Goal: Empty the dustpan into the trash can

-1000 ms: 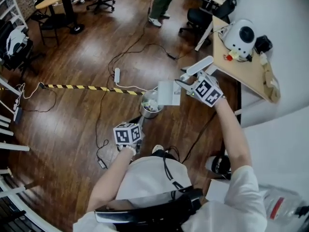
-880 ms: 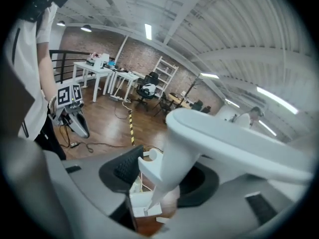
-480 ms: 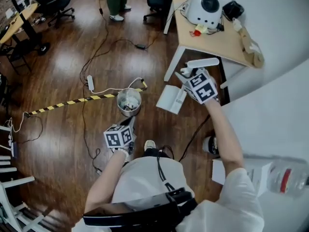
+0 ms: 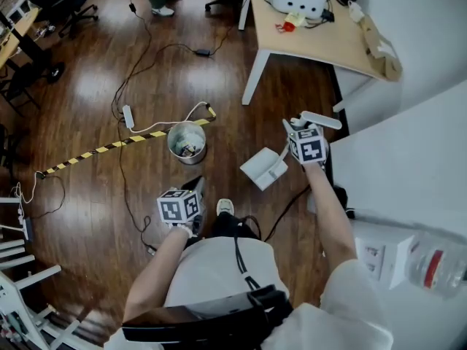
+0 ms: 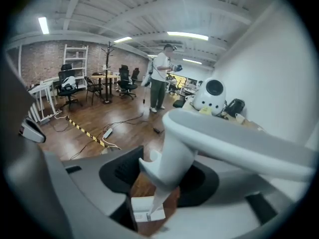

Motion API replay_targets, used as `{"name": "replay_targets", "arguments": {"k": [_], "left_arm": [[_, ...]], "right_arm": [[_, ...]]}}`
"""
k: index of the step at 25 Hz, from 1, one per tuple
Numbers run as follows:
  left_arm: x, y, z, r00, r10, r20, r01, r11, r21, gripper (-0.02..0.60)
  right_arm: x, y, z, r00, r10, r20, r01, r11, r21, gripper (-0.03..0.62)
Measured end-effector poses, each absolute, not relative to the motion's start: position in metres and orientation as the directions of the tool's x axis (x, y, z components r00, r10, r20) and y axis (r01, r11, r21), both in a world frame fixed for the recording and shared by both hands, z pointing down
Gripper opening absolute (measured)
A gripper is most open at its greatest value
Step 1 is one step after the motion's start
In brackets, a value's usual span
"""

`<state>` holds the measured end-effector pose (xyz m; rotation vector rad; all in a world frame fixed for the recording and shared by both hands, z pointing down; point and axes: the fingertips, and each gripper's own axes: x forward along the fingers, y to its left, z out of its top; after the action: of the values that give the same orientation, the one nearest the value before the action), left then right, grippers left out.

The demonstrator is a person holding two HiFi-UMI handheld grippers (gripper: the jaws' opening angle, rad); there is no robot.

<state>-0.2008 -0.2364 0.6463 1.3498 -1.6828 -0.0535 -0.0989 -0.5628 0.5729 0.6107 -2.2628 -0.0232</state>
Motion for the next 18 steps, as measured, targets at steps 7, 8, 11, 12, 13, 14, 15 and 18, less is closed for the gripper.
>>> {"name": "replay_targets", "arguments": {"k": [7, 8, 11, 12, 13, 14, 15, 18], "left_arm": [[-0.189, -0.251, 0.658, 0.065, -0.750, 0.658, -0.738, 0.408, 0.537, -0.005], [-0.188, -0.251, 0.660, 0.064, -0.746, 0.663, -0.736, 0.413, 0.536, -0.005], [-0.187, -0.251, 0.665, 0.059, -0.737, 0.674, -0.728, 0.431, 0.534, -0.005], [-0.187, -0.250, 0.666, 0.056, -0.734, 0.677, -0.723, 0.438, 0.534, -0.005], [-0.188, -0.249, 0.667, 0.052, -0.731, 0.681, -0.717, 0.447, 0.534, -0.005], [-0.189, -0.248, 0.668, 0.048, -0.728, 0.684, -0.712, 0.455, 0.534, -0.005], [-0.190, -0.246, 0.668, 0.044, -0.725, 0.687, -0.708, 0.462, 0.534, -0.005], [-0.195, -0.238, 0.667, 0.026, -0.719, 0.695, -0.696, 0.487, 0.529, -0.005]], "right_arm": [[-0.055, -0.594, 0.618, -0.495, -0.580, 0.647, -0.663, 0.733, 0.151, 0.215], [-0.053, -0.597, 0.622, -0.483, -0.602, 0.636, -0.697, 0.704, 0.137, 0.216], [-0.049, -0.603, 0.632, -0.441, -0.666, 0.602, -0.795, 0.601, 0.084, 0.216], [-0.049, -0.604, 0.636, -0.427, -0.683, 0.592, -0.821, 0.567, 0.062, 0.218], [-0.050, -0.604, 0.642, -0.416, -0.697, 0.584, -0.842, 0.538, 0.041, 0.219], [-0.051, -0.603, 0.648, -0.407, -0.708, 0.578, -0.858, 0.513, 0.025, 0.219], [-0.054, -0.603, 0.653, -0.397, -0.718, 0.571, -0.871, 0.492, 0.013, 0.219], [-0.062, -0.602, 0.666, -0.369, -0.748, 0.552, -0.901, 0.433, -0.016, 0.219]]}}
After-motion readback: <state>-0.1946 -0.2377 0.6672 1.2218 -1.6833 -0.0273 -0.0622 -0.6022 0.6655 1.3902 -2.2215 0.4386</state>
